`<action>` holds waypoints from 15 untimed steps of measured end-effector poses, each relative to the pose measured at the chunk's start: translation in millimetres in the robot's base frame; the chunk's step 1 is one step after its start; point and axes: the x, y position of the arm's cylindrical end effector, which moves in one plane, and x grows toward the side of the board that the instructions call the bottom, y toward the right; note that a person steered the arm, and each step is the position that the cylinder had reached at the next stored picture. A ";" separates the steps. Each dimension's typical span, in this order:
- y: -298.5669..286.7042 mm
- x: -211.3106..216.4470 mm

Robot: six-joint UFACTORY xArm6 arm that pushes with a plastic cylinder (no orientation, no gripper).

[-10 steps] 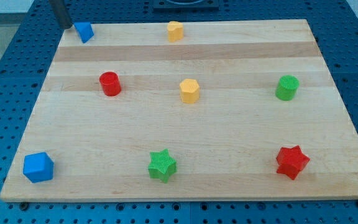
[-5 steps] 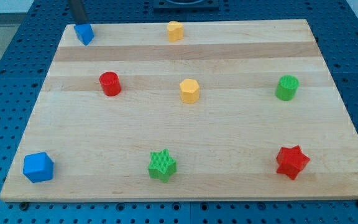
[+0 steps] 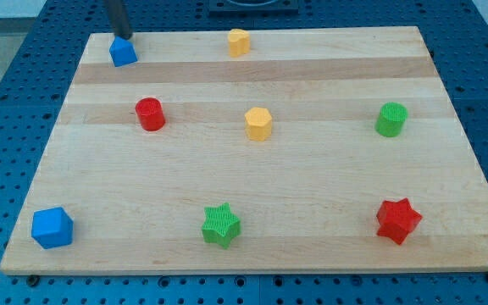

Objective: Slide the triangle to the top of the red circle

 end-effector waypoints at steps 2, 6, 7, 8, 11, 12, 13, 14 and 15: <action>-35.7 18.3; 38.0 34.0; 50.9 34.0; 50.9 36.7; 89.3 70.0; 90.8 75.1; 90.8 75.1; 88.8 75.1; 82.4 75.1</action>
